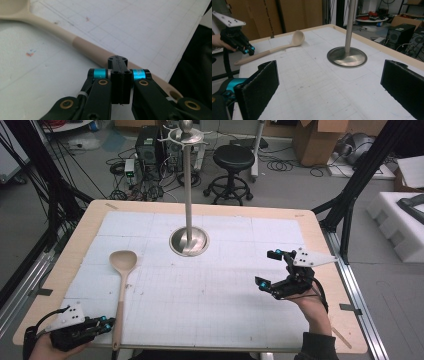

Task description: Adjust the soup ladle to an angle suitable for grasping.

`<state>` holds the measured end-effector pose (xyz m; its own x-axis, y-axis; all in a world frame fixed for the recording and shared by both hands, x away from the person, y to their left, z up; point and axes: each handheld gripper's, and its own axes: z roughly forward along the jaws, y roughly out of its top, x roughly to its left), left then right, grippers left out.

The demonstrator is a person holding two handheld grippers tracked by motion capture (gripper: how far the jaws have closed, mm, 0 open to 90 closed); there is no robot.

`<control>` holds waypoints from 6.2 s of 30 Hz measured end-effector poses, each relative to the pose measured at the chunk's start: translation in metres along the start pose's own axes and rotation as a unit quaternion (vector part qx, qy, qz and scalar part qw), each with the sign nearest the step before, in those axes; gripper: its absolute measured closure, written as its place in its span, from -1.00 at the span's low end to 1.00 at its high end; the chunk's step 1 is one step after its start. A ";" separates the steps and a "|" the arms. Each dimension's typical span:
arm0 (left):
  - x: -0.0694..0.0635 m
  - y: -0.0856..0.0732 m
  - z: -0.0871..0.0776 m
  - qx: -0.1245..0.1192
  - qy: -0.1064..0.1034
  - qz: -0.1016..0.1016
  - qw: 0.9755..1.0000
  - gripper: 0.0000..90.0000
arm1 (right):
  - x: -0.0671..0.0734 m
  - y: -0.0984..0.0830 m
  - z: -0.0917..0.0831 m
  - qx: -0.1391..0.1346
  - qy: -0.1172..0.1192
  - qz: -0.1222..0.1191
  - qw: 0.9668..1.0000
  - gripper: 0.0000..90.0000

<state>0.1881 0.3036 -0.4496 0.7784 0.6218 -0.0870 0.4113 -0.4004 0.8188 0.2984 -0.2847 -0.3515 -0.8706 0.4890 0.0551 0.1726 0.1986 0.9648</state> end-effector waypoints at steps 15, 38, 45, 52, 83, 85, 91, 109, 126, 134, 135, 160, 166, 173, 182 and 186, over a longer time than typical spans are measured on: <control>-0.007 -0.016 -0.001 -0.020 -0.018 -0.020 0.999 1.00 | 0.000 0.000 0.003 0.004 0.002 0.002 1.000 -0.99; -0.014 0.003 0.020 -0.010 -0.025 -0.001 1.000 1.00 | -0.002 0.000 0.006 0.006 0.006 0.000 1.000 -0.99; -0.014 0.006 0.026 -0.001 -0.024 0.005 1.000 1.00 | -0.002 0.000 0.004 0.002 0.005 0.002 1.000 -0.99; -0.017 0.014 0.033 0.001 -0.022 0.007 1.000 1.00 | -0.002 0.000 0.005 0.004 0.006 0.001 1.000 -0.99; -0.026 0.042 0.067 0.003 -0.039 0.020 0.999 0.99 | -0.002 0.000 0.002 0.000 0.003 0.002 1.000 -0.99; -0.026 0.045 0.069 0.003 -0.042 0.021 0.999 1.00 | -0.002 0.000 0.002 0.000 0.003 0.002 1.000 -0.99; -0.028 0.048 0.073 0.001 -0.043 0.023 0.999 0.99 | -0.002 0.000 0.003 0.002 0.006 0.002 1.000 -0.99; -0.002 0.068 0.060 -0.025 -0.007 0.018 0.999 0.99 | -0.002 0.000 -0.002 -0.005 0.003 0.005 1.000 -0.99; 0.080 0.111 0.113 0.053 0.052 0.009 0.997 0.99 | -0.001 0.001 -0.005 -0.015 0.009 0.003 1.000 -0.99; 0.094 0.104 0.122 0.070 0.065 -0.009 0.995 0.99 | -0.002 0.000 -0.006 -0.019 0.010 0.006 1.000 -0.99; 0.095 0.104 0.121 0.071 0.071 -0.006 0.995 0.99 | -0.002 0.000 -0.007 -0.019 0.009 0.006 1.000 -0.99; 0.086 0.074 0.080 0.076 0.098 0.008 0.992 1.00 | 0.000 -0.002 -0.011 -0.020 0.007 0.005 1.000 -0.99; 0.079 0.064 0.068 0.066 0.110 -0.011 0.992 1.00 | 0.000 -0.002 -0.008 -0.013 0.007 0.005 1.000 -0.99; 0.071 0.053 0.054 0.058 0.116 -0.023 0.991 1.00 | 0.000 -0.003 -0.007 -0.012 0.007 0.004 1.000 -0.99; 0.066 0.047 0.048 0.056 0.122 -0.031 0.990 1.00 | -0.001 -0.003 -0.007 -0.011 0.006 0.006 1.000 -0.99; 0.060 0.050 0.046 0.031 0.105 -0.015 0.994 1.00 | -0.001 -0.003 -0.006 -0.009 0.007 0.007 1.000 -0.99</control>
<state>0.2777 0.2899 -0.4398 0.6517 0.7583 0.0145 0.4671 -0.4164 0.7800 0.2957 -0.2909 -0.3530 -0.8741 0.4803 0.0727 0.1770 0.1755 0.9684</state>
